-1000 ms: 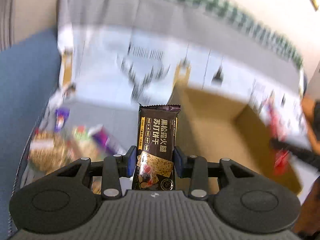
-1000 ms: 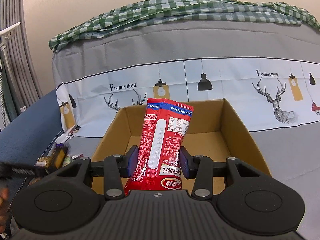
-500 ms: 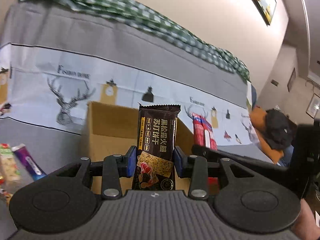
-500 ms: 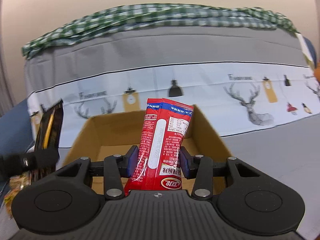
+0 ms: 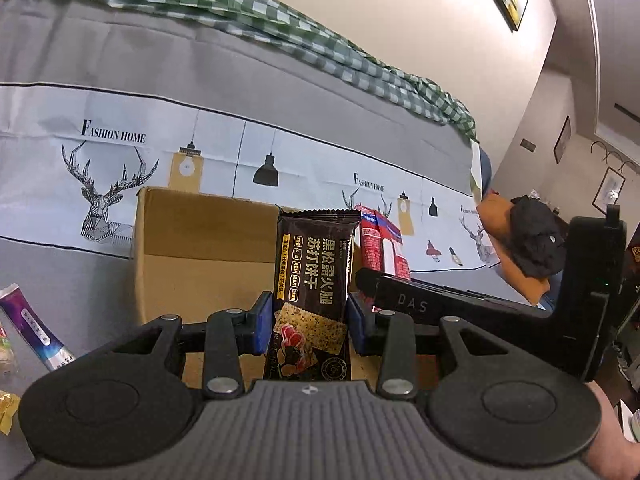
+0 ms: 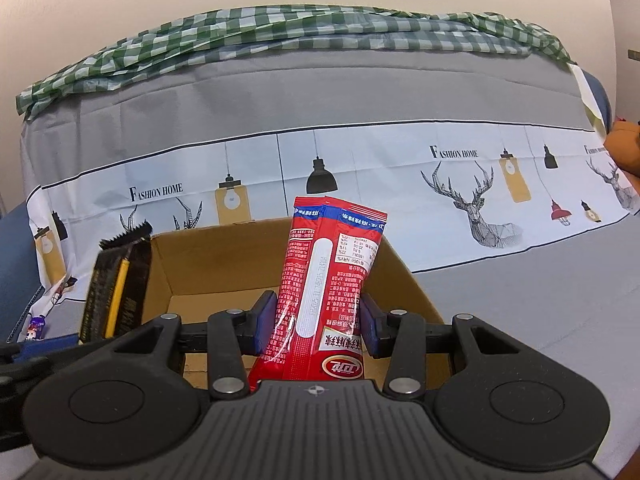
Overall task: Organize snacks
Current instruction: 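Lower both held packs into the cardboard box and open both tools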
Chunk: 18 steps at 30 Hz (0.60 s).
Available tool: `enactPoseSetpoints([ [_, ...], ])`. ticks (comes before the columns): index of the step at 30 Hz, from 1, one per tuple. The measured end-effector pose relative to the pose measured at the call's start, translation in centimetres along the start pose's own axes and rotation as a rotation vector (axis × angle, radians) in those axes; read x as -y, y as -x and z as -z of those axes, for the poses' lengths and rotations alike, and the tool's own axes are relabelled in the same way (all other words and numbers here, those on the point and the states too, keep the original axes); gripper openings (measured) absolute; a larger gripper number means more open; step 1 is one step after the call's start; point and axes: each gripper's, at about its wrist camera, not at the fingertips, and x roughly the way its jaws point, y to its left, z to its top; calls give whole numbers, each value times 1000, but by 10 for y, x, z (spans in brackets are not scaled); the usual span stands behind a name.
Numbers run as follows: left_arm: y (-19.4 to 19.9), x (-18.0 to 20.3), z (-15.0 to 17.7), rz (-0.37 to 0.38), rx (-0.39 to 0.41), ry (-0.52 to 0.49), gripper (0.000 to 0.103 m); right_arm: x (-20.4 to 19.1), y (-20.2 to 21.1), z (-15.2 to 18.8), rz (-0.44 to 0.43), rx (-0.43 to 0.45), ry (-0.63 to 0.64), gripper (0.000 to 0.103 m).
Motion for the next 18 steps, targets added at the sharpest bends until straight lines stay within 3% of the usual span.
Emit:
enactPoseSetpoints([
  [18, -2, -1, -1, 1, -1, 10, 43, -1, 1, 1, -8, -5, 15, 45],
])
